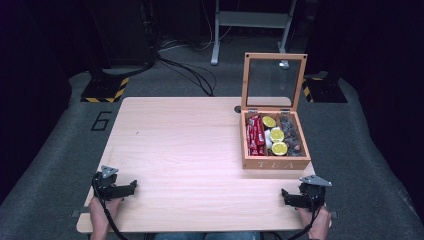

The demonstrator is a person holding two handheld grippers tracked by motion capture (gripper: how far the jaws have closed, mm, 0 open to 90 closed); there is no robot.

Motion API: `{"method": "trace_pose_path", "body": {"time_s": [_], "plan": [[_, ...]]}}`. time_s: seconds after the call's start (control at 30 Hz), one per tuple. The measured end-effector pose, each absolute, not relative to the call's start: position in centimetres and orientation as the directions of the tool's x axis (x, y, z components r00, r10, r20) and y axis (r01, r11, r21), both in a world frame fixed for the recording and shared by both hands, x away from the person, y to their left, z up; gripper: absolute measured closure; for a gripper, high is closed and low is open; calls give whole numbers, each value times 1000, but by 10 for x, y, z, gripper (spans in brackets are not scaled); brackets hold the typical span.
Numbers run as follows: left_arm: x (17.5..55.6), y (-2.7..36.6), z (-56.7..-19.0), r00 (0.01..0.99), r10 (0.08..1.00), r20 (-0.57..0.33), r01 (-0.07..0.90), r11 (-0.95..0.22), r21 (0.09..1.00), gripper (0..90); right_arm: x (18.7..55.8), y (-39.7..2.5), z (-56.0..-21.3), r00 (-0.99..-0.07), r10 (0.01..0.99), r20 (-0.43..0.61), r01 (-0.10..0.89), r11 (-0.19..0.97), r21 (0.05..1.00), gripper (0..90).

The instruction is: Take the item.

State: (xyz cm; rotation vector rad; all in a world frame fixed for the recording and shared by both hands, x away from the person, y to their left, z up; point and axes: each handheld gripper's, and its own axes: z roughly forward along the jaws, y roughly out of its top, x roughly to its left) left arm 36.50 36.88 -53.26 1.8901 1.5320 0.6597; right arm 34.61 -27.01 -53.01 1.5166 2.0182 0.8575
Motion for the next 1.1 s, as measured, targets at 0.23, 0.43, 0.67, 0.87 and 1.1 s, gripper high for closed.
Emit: {"method": "trace_pose_path", "body": {"time_s": [0.23,0.43,0.67,0.87,1.1], "plan": [[365,368,-532,203,979,0,681,-142,718,4,346,-270,-530,-278,961,3,666,190,722,10],[366,367,-532,195,981,1,679,-136,721,5,346,-270,-530,-277,961,3,666,189,722,12],[366,367,-533,191,982,2,674,-132,727,6,346,-270,-530,-264,965,1,671,183,718,12],[366,367,-533,191,982,2,674,-132,727,6,347,-270,-529,-254,967,6,684,175,708,13],[366,367,-533,191,982,2,674,-132,727,7,348,-268,-525,-254,967,9,684,173,708,10]]}}
